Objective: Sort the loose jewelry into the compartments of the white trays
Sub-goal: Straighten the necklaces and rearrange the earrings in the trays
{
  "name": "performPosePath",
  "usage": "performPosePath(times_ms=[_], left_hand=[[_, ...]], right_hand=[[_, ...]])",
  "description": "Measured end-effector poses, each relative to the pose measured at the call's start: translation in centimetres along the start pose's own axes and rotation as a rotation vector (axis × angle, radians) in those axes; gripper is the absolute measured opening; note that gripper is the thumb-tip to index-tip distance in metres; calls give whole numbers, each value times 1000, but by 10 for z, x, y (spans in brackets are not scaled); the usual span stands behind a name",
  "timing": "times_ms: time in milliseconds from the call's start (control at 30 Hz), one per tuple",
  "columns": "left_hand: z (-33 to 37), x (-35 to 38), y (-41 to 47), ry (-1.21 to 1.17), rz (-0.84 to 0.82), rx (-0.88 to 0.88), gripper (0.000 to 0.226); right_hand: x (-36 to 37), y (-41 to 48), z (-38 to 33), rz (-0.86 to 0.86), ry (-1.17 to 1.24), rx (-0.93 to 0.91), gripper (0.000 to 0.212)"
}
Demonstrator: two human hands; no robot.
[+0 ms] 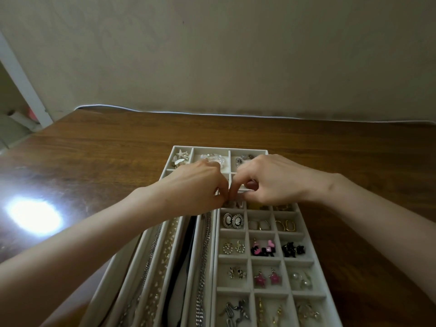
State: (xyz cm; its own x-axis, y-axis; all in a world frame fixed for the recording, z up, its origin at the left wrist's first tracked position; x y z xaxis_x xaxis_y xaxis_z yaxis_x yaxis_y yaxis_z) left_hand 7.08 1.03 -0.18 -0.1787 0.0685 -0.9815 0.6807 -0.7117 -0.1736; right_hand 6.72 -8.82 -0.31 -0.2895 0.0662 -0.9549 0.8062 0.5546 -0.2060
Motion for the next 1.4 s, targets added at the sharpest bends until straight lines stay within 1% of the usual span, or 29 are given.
performPosePath(times_ms=[100,233,433,567,700,800,867,1000,1067,1167,1300,1400], left_hand=[[0,1,1,-6,-7,17,23],[-2,0,0,-34,56,0,22],[1,1,3,-46,3,-2,24],[-1,-1,2,-66,48,-15,27],[-2,0,1,-57,58,0,27],[-3,-3,0,-49,102,8,24],[-4,-3,0,-29,118,13,22],[-3,4,2,-10,79,26,25],[-3,4,4,-8,83,28,24],[-5,5,5,-17,102,41,23],[-15,-3,0,-122,195,48,18],[-39,-16,-11,-192,322,-43,13]], right_hand=[[2,-1,1,0,8,17,19],[1,-4,3,33,39,39,15],[7,-1,1,79,-13,83,14],[7,0,-3,138,-37,114,19],[6,0,-4,161,-50,136,16],[-4,-5,1,173,19,159,4],[-11,-8,5,188,62,169,9],[-8,-9,5,158,78,162,4],[-4,-9,5,142,81,156,4],[-4,-12,10,167,102,165,6],[-8,-22,24,229,174,189,5],[-10,-36,43,277,217,246,5]])
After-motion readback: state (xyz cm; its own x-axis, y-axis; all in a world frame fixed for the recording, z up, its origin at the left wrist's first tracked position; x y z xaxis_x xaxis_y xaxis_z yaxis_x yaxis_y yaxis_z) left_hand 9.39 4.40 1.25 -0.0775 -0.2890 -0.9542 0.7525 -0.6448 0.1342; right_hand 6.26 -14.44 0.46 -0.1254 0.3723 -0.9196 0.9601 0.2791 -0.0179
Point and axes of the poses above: each hand's wrist, its own y-axis towards the middle knuckle, its own x-axis out of the palm, z = x × y, the point moved 6 cm from there along y, towards the middle knuckle, and after that the axes turned 9 degrees about -z, right-handed, at the moved point
